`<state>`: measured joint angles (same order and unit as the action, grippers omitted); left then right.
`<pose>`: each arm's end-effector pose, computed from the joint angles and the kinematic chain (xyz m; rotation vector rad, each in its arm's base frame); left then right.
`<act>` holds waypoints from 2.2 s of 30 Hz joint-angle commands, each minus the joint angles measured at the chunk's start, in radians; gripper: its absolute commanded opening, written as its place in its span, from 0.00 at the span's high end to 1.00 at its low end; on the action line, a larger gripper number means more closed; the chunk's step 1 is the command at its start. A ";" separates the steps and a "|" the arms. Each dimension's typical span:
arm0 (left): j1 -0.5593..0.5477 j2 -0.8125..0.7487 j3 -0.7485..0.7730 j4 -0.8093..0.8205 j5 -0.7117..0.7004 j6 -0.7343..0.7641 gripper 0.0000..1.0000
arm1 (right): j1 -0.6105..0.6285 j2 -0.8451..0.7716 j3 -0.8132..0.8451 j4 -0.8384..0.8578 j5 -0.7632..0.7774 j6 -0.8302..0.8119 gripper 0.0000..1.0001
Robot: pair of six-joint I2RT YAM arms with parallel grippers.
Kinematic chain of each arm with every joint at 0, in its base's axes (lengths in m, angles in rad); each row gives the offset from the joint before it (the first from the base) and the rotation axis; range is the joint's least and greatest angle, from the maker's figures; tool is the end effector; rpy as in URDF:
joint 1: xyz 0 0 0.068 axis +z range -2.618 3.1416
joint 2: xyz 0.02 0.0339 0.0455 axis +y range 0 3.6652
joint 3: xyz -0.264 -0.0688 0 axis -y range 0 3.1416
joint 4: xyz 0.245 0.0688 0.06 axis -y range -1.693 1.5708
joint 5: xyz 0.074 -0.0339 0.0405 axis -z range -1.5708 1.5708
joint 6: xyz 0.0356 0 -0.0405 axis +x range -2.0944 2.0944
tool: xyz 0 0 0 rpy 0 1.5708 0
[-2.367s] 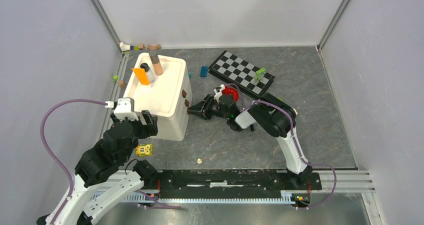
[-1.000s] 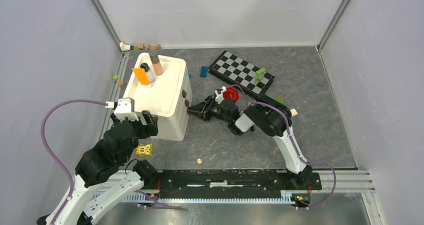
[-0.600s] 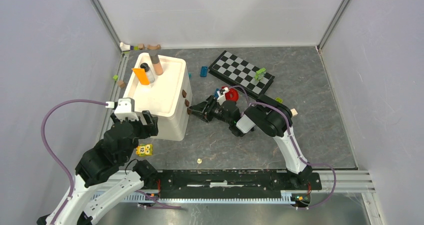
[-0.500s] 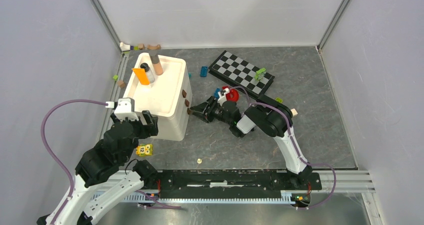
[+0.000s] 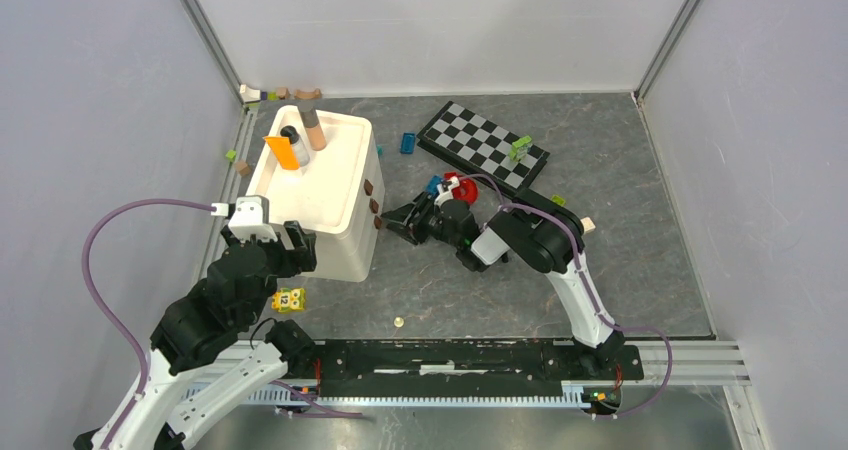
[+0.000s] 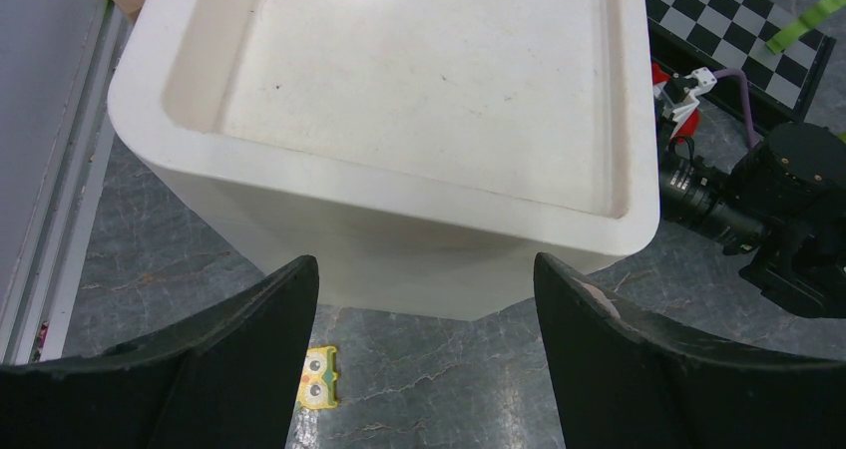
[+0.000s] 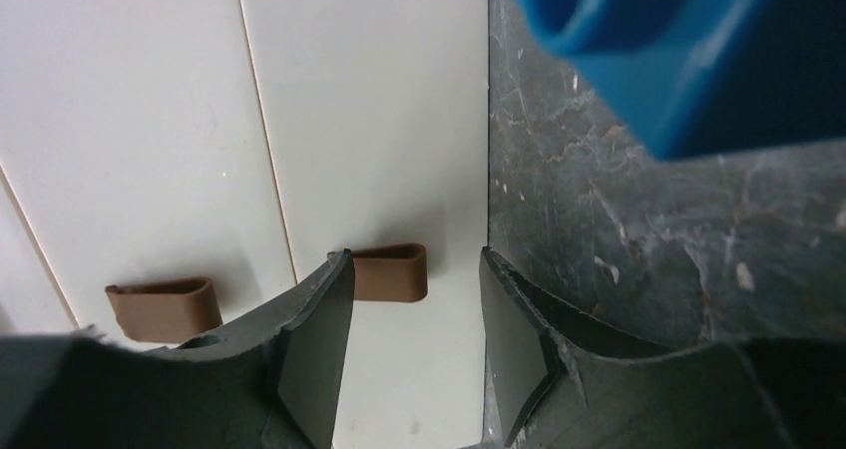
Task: Organize the makeup
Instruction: Open the drawer in the storage box.
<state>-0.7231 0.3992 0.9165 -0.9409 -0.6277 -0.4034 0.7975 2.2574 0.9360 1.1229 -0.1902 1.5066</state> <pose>0.0541 -0.0199 0.3472 -0.0896 1.9100 -0.1320 0.2835 0.3001 0.0736 0.5931 2.0894 1.7040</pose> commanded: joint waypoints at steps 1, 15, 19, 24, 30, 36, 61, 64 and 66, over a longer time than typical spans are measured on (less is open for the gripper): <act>0.005 -0.006 -0.001 0.033 -0.013 -0.011 0.15 | 0.001 0.033 0.045 -0.017 -0.010 0.019 0.47; 0.005 -0.006 -0.002 0.034 -0.010 -0.008 0.14 | 0.019 0.058 0.055 0.059 -0.060 0.076 0.50; 0.006 -0.008 -0.002 0.034 -0.010 -0.009 0.14 | 0.020 0.045 0.022 0.088 -0.065 0.089 0.51; 0.005 -0.007 -0.002 0.036 -0.009 -0.007 0.14 | 0.020 0.047 0.004 0.148 -0.068 0.116 0.62; 0.005 -0.006 -0.002 0.036 -0.009 -0.008 0.14 | 0.022 0.033 0.003 0.152 -0.067 0.111 0.73; 0.005 -0.011 -0.002 0.036 -0.009 -0.008 0.14 | 0.019 0.027 -0.005 0.165 -0.054 0.103 0.83; 0.007 -0.008 -0.003 0.034 -0.018 -0.009 0.14 | -0.085 -0.304 -0.352 -0.008 0.101 -0.210 0.93; 0.007 -0.007 -0.004 0.034 -0.017 -0.008 0.14 | -0.101 -0.349 -0.384 -0.037 0.115 -0.249 0.93; 0.007 -0.008 -0.004 0.034 -0.017 -0.008 0.14 | -0.111 -0.374 -0.394 -0.065 0.123 -0.280 0.92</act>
<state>-0.7231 0.3981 0.9150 -0.9405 -0.6277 -0.4034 0.7094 1.9446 0.5743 1.1221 -0.1219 1.3243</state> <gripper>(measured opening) 0.860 0.077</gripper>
